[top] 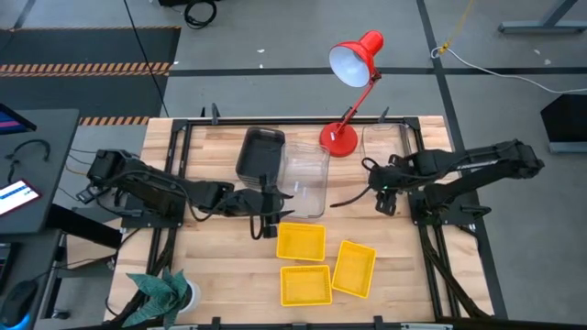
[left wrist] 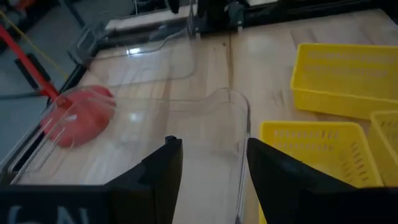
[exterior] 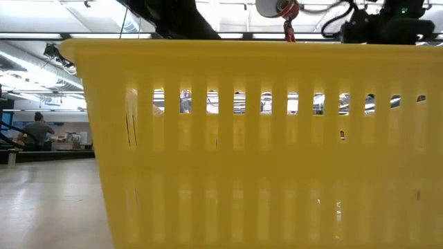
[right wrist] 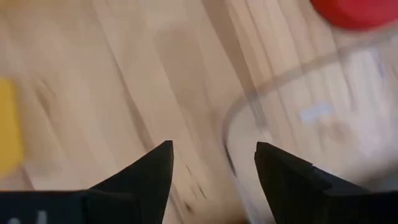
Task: Stack baskets by color
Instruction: Stack the top transparent bin on the bottom transparent bin
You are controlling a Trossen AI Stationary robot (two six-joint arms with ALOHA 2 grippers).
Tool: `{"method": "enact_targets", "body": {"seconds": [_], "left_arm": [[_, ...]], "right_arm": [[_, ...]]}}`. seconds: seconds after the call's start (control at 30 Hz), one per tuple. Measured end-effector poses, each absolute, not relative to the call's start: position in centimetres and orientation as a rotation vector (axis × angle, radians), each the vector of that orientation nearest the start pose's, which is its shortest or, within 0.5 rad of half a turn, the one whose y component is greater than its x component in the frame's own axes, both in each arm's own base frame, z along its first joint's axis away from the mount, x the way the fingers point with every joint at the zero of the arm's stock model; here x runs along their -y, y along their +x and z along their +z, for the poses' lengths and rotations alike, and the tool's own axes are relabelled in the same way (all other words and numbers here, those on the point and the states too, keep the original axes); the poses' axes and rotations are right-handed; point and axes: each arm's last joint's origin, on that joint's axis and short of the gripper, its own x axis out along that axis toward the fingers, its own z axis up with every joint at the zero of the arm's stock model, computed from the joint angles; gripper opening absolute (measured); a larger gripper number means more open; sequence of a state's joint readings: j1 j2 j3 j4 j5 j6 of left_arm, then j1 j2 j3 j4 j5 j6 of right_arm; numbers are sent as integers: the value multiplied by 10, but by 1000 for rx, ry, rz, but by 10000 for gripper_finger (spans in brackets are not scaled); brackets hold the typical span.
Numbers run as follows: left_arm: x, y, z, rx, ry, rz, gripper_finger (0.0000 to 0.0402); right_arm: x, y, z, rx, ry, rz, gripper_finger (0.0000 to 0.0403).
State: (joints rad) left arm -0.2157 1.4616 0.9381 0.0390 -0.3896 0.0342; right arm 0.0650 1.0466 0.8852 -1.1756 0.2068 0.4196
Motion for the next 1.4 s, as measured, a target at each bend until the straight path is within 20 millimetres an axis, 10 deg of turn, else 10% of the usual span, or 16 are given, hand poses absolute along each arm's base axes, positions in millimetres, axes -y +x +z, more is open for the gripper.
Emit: {"method": "enact_targets", "body": {"seconds": [0.6, 1.4], "left_arm": [[51, 286, 240, -351, 152, 175, 174], [21, 187, 275, -79, 118, 247, 172]], "right_arm": [[6, 177, 228, -1777, 2, -338, 208], [16, 176, 230, -1743, 57, -325, 207]]}}
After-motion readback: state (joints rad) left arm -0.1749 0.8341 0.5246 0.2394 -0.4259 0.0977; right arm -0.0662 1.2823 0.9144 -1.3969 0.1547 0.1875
